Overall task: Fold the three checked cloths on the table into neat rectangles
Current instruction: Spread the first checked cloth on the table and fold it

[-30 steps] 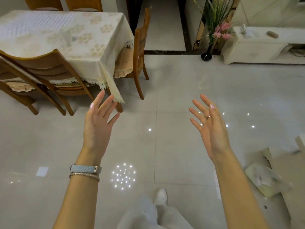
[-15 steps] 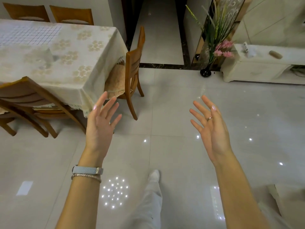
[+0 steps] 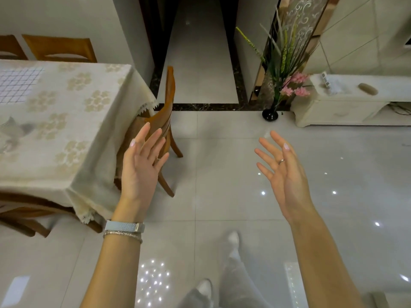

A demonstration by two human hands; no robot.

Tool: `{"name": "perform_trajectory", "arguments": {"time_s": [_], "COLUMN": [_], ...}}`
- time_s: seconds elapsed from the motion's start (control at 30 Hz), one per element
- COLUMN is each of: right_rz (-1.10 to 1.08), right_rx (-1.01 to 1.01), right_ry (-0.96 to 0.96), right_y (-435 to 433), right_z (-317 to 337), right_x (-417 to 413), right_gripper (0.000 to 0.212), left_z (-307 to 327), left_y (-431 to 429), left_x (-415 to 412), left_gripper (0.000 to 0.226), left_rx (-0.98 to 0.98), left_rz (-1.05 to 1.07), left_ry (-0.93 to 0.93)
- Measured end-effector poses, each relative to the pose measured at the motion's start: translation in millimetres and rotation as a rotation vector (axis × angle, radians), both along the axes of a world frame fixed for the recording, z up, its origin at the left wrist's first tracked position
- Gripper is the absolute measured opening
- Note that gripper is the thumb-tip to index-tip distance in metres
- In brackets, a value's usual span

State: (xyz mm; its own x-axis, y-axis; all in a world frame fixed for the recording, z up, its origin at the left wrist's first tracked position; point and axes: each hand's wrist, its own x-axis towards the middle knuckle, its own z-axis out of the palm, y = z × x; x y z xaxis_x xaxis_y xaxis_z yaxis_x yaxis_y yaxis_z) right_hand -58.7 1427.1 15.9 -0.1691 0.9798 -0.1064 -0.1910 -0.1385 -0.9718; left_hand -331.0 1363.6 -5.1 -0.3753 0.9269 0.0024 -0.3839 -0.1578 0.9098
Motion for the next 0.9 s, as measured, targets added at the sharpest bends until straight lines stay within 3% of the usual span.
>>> {"name": "perform_trajectory", "arguments": {"time_s": [0.43,0.9], "right_rz": [0.129,0.344], "right_rx": [0.024,0.024], "right_ry": [0.002,0.028], "right_y": [306.0,556.3], "right_z": [-5.6,0.6], "right_x": [-24.6,-139.0], "right_gripper": [0.04,0.039], "left_z": [-1.3,-0.1], "left_y": [266.9,457.2], "left_x": [-13.1,-99.5], "left_gripper": [0.049,0.049], "left_rx": [0.017,0.031], "left_rz": [0.108,0.365], "left_ry": [-0.009,-0.008]}}
